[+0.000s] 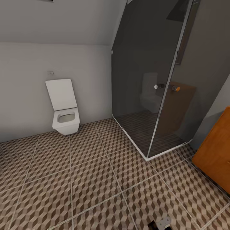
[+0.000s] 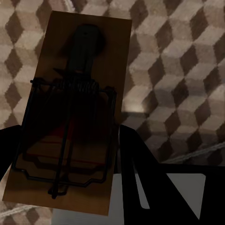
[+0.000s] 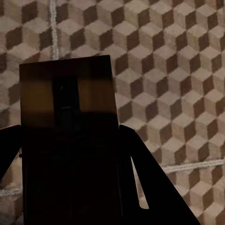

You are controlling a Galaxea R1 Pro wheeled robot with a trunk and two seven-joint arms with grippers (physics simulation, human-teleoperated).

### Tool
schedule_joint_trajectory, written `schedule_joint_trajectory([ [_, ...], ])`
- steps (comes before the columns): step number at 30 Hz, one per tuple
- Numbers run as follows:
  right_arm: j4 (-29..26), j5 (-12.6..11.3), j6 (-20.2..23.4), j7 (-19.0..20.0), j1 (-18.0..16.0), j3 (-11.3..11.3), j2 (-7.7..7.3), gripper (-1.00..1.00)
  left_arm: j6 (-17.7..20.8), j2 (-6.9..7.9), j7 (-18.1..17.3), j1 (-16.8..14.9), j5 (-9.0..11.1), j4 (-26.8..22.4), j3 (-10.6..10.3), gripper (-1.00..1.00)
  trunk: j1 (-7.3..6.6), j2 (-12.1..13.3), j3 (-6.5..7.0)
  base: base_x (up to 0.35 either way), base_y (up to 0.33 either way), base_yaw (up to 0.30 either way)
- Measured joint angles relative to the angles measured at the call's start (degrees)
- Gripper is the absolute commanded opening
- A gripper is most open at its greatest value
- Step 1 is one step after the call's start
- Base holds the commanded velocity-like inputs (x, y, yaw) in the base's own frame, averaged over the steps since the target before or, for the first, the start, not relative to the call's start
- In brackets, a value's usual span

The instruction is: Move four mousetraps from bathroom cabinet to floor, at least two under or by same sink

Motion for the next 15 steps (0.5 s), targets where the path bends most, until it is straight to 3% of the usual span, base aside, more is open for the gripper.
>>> schedule_joint_trajectory([
  [7,0.00,0.01,-0.37,-0.02,0.17,0.00,-0.04,-1.00,0.00,0.01,0.00,0.01,0.00,0.02,0.00,-1.00,0.00,0.00,-0.23,0.000,0.000,0.201],
  [15,-0.03,0.05,0.70,-0.45,0.25,0.07,-0.14,-1.00,0.00,0.00,0.00,-0.02,0.02,-0.02,-0.01,-1.00,0.00,0.00,-0.26,0.000,0.000,0.015],
])
